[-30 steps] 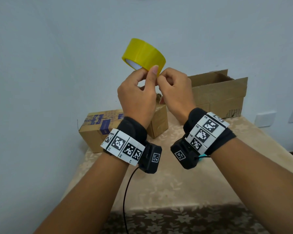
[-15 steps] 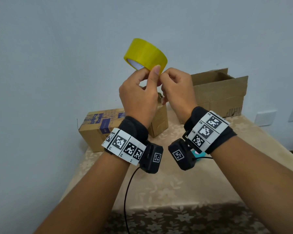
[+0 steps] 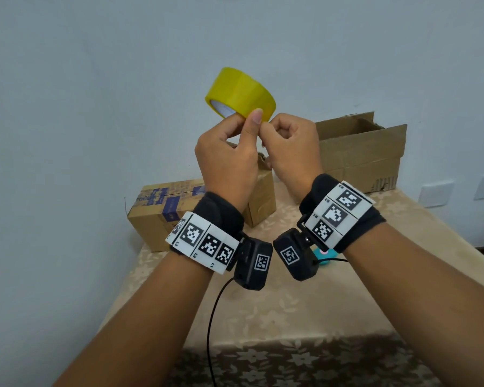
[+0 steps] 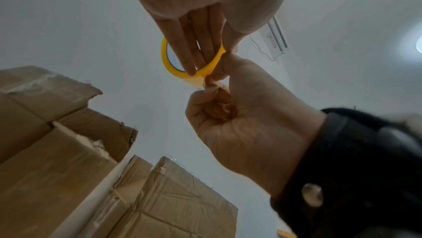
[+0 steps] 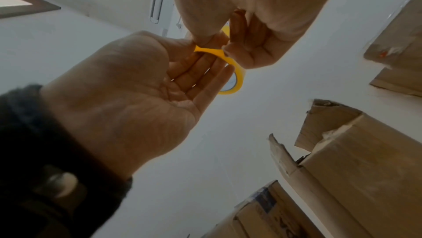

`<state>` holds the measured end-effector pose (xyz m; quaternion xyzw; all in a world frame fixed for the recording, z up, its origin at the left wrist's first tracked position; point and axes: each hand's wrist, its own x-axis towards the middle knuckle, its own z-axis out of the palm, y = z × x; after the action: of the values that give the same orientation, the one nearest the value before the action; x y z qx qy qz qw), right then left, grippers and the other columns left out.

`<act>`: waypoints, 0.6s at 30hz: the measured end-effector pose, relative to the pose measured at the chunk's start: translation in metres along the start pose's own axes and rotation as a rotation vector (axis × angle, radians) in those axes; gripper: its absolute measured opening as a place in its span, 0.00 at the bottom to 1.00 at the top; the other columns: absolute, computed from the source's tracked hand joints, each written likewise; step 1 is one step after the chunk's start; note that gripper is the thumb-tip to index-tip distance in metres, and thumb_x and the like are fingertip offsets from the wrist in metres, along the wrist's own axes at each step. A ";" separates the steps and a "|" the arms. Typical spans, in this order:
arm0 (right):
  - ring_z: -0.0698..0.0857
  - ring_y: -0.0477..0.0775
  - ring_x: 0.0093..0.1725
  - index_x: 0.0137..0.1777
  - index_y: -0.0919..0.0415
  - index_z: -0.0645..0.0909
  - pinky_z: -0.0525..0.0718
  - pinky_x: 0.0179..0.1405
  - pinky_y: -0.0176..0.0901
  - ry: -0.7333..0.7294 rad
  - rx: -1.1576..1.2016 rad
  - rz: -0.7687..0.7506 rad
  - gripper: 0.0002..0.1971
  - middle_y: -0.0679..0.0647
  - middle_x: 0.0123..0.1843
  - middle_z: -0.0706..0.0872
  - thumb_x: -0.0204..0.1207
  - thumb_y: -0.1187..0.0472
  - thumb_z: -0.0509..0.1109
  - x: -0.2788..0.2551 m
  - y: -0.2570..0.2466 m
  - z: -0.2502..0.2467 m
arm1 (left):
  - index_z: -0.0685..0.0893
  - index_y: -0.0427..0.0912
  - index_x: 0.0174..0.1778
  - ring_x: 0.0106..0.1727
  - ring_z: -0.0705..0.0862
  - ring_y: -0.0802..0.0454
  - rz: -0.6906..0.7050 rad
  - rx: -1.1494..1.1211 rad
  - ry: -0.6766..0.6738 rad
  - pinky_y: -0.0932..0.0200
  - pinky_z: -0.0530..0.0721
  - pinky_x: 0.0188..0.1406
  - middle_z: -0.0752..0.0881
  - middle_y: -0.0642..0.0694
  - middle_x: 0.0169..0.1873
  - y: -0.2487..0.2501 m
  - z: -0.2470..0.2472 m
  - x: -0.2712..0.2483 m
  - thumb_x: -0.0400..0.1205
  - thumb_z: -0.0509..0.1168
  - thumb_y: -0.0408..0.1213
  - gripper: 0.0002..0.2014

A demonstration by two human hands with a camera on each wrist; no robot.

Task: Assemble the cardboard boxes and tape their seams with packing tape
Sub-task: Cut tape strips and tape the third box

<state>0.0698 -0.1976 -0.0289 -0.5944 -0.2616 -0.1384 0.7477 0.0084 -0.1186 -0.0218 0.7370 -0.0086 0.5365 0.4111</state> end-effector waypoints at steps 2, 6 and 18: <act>0.73 0.60 0.26 0.26 0.63 0.76 0.82 0.29 0.64 0.004 -0.048 -0.018 0.16 0.59 0.23 0.77 0.71 0.55 0.71 0.000 0.002 0.000 | 0.88 0.40 0.33 0.28 0.77 0.34 -0.015 -0.021 -0.008 0.33 0.86 0.34 0.82 0.35 0.27 -0.003 0.000 -0.001 0.86 0.70 0.48 0.19; 0.72 0.55 0.25 0.29 0.69 0.76 0.80 0.31 0.54 0.009 -0.149 -0.093 0.17 0.62 0.22 0.77 0.70 0.55 0.71 -0.001 0.009 -0.002 | 0.85 0.44 0.30 0.29 0.73 0.43 -0.070 -0.081 -0.021 0.43 0.84 0.32 0.79 0.50 0.24 -0.007 0.002 -0.003 0.86 0.70 0.45 0.18; 0.75 0.44 0.23 0.37 0.66 0.80 0.87 0.25 0.53 -0.135 -0.103 0.047 0.12 0.48 0.27 0.73 0.83 0.65 0.63 -0.003 0.014 -0.018 | 0.89 0.33 0.40 0.48 0.89 0.45 -0.203 -0.468 0.113 0.39 0.92 0.57 0.89 0.38 0.39 0.018 -0.001 0.018 0.88 0.67 0.32 0.13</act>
<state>0.0788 -0.2113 -0.0443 -0.6462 -0.2897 -0.0936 0.6998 0.0071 -0.1216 0.0035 0.5878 -0.0357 0.5161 0.6220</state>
